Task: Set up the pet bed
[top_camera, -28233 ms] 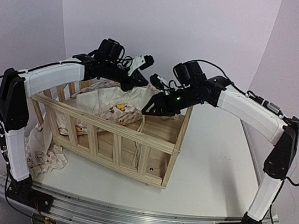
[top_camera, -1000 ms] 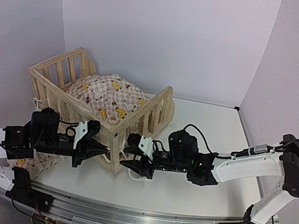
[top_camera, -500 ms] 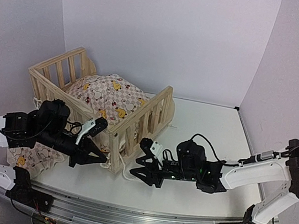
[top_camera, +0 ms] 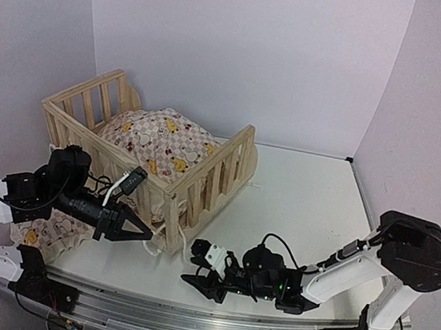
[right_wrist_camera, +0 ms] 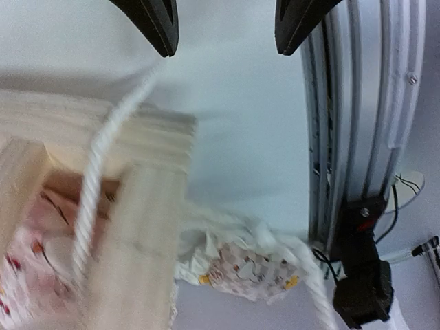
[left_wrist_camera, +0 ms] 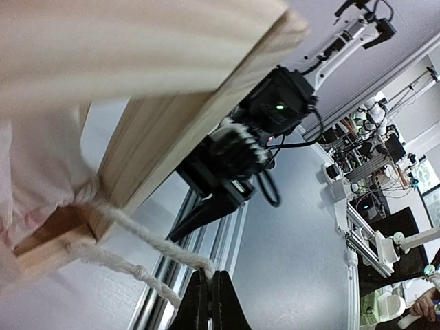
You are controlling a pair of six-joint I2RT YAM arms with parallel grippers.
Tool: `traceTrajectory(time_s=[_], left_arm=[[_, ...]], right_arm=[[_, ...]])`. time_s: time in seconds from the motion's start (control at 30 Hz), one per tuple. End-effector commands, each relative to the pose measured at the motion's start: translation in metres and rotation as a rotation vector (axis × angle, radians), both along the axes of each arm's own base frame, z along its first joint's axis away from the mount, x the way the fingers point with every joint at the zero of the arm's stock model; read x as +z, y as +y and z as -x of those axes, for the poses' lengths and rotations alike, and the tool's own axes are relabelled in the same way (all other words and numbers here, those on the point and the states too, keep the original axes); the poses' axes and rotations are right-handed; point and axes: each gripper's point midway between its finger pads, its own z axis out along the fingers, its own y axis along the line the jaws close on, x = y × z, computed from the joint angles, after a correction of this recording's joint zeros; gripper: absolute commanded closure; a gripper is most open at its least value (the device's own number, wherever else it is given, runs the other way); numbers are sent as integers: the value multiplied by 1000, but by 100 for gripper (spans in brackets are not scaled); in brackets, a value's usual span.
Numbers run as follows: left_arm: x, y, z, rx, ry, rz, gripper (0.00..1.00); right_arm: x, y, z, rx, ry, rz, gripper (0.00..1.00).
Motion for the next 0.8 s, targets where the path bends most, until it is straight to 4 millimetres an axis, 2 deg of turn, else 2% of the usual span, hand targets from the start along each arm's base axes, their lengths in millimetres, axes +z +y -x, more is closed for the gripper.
traceTrajectory(time_s=[0.0,0.07,0.17,0.4,0.53,0.77], left_arm=[[-50,26,3,118,243,-194,100],[-58,25,-2,135,237,-198,100],[-59,19,-6,126,217,-177,100],[-58,14,-9,111,184,-142,100],[-56,13,-15,133,150,-127,100],[-60,8,-27,176,123,-88,100]], right_arm=[[90,48,17,7,-198,-305,51],[104,62,22,7,-232,-349,51],[106,75,17,-24,-229,-370,50],[75,85,10,-63,-175,-339,50],[64,93,16,-27,-120,-339,53],[44,88,24,-42,-54,-314,57]])
